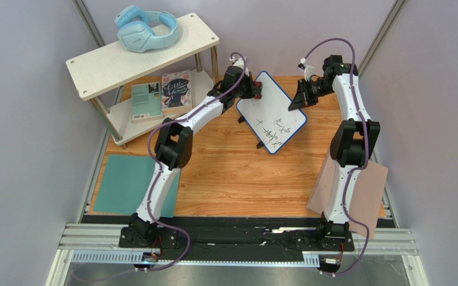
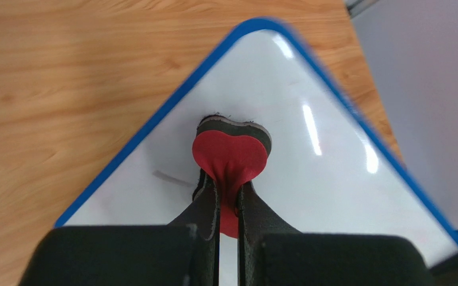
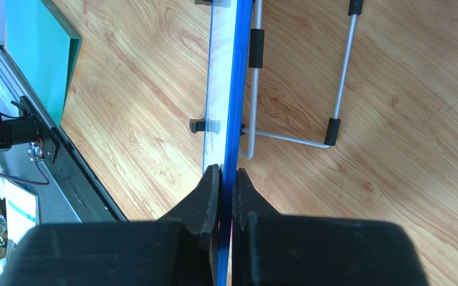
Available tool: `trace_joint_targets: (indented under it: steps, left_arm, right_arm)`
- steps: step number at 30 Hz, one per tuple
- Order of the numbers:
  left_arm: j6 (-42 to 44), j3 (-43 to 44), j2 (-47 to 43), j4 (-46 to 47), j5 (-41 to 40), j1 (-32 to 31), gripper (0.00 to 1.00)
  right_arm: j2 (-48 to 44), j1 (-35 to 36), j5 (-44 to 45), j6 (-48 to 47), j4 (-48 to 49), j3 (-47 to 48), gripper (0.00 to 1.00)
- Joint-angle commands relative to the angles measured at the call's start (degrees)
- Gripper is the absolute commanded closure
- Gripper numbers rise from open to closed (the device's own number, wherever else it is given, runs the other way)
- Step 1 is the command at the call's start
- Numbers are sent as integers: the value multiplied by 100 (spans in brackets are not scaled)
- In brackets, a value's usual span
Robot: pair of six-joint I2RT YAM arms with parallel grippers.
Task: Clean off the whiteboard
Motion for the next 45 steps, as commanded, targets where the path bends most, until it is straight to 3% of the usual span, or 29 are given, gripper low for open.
trace_joint_targets:
  steps: [1, 8, 15, 17, 24, 27, 39, 45]
  left_arm:
    - [288, 1172, 378, 77, 923, -523, 100]
    - [26, 954, 370, -214, 370, -331, 100]
    - [-546, -757, -289, 216, -219, 83, 100]
    - [-643, -848, -334, 60, -290, 170, 100]
    - [-810, -427, -88, -574, -220, 215, 100]
    - [-662, -295, 9, -478, 280, 189, 100]
    - [824, 891, 360, -1004, 1616, -673, 100]
    - [484, 1138, 572, -1295, 950, -428, 100]
  right_arm:
    - [200, 252, 350, -1033, -375, 145, 100]
    - [279, 261, 368, -998, -401, 250, 100]
    - [253, 261, 386, -1024, -419, 259, 100]
    - [253, 261, 377, -1033, -419, 268, 100]
    - [227, 261, 394, -1051, -454, 295, 100]
    - [227, 261, 412, -1068, -480, 295, 100]
    - [262, 490, 456, -1147, -542, 303, 100]
    - [271, 525, 491, -1182, -586, 277, 100]
